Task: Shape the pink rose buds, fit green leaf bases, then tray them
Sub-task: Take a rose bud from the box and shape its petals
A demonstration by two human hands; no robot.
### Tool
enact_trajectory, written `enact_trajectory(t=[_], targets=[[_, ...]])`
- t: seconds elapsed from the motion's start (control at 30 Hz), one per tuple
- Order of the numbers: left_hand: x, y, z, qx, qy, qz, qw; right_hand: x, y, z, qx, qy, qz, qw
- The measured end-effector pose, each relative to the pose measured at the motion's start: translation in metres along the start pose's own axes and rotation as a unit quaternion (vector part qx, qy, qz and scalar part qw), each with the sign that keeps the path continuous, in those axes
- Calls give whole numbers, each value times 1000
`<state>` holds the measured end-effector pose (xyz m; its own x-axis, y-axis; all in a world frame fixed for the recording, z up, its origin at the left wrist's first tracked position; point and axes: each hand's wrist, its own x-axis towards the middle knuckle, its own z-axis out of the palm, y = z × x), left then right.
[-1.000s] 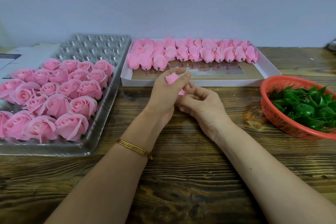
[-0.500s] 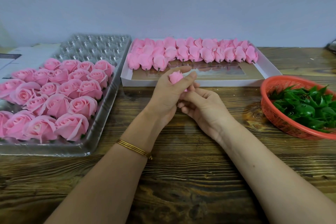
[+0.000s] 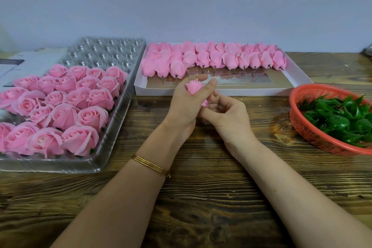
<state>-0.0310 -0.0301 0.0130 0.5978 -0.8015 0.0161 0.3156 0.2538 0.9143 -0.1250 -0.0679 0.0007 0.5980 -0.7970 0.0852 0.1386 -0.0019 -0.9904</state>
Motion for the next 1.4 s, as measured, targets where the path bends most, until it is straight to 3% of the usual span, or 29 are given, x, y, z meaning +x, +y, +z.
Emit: enact_trajectory(t=[0.3, 0.47, 0.57, 0.67, 0.87, 1.13, 1.4], targets=[[-3, 8, -4, -11, -76, -37, 996, 4, -10, -1, 161, -73, 145, 973], [-2, 5, -6, 54, -37, -6, 998, 5, -8, -3, 171, -90, 178, 965], [-1, 1, -8, 133, 11, 52, 990, 6, -8, -5, 167, -75, 179, 967], [-1, -3, -8, 222, 43, 111, 968, 9, -7, -7, 153, -3, 157, 976], [-4, -5, -8, 342, -3, 140, 929, 10, -10, -11, 147, 41, 109, 982], [-7, -8, -6, 378, -47, 168, 909, 9, -9, -9, 133, 27, 104, 985], [-6, -10, -7, 399, -44, 190, 896, 8, -11, -8, 134, 21, 101, 986]])
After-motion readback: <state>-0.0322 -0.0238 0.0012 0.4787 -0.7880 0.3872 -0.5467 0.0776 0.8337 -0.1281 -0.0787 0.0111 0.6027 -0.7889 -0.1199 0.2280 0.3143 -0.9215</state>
